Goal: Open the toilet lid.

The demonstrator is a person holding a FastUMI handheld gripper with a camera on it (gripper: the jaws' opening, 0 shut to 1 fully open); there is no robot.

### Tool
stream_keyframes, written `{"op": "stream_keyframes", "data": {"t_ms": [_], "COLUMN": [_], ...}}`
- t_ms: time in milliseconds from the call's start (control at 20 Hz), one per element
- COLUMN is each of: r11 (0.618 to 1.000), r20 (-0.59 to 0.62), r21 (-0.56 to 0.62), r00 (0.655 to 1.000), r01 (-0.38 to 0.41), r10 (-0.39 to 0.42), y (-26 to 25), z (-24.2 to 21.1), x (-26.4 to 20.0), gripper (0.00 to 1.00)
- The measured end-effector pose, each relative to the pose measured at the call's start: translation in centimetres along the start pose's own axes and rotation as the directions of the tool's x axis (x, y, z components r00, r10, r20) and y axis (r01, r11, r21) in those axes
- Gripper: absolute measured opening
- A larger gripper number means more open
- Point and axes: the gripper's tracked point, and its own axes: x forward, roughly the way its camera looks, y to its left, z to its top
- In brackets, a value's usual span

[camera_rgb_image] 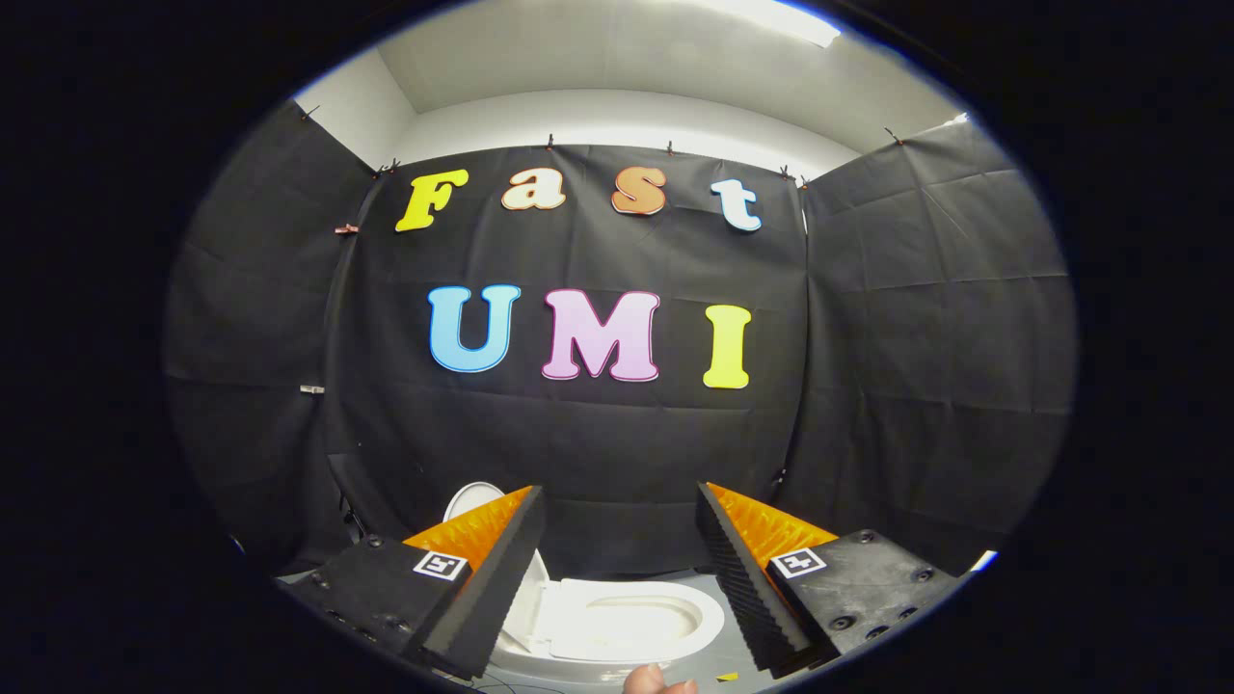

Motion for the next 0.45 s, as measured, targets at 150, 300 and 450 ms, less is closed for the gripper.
{"op": "stream_keyframes", "data": {"t_ms": [150, 300, 450], "r11": [1.0, 1.0, 1.0], "r20": [0.005, 0.005, 0.0], "r21": [0.002, 0.005, 0.002], "r00": [1.0, 1.0, 1.0], "r01": [0.011, 0.021, 0.026], "r10": [-0.011, -0.021, -0.026], "y": [-1.0, -1.6, -1.9], "z": [0.4, 0.3, 0.0], "x": [-0.3, -0.4, -0.6], "gripper": [0.98, 0.98, 0.98]}}
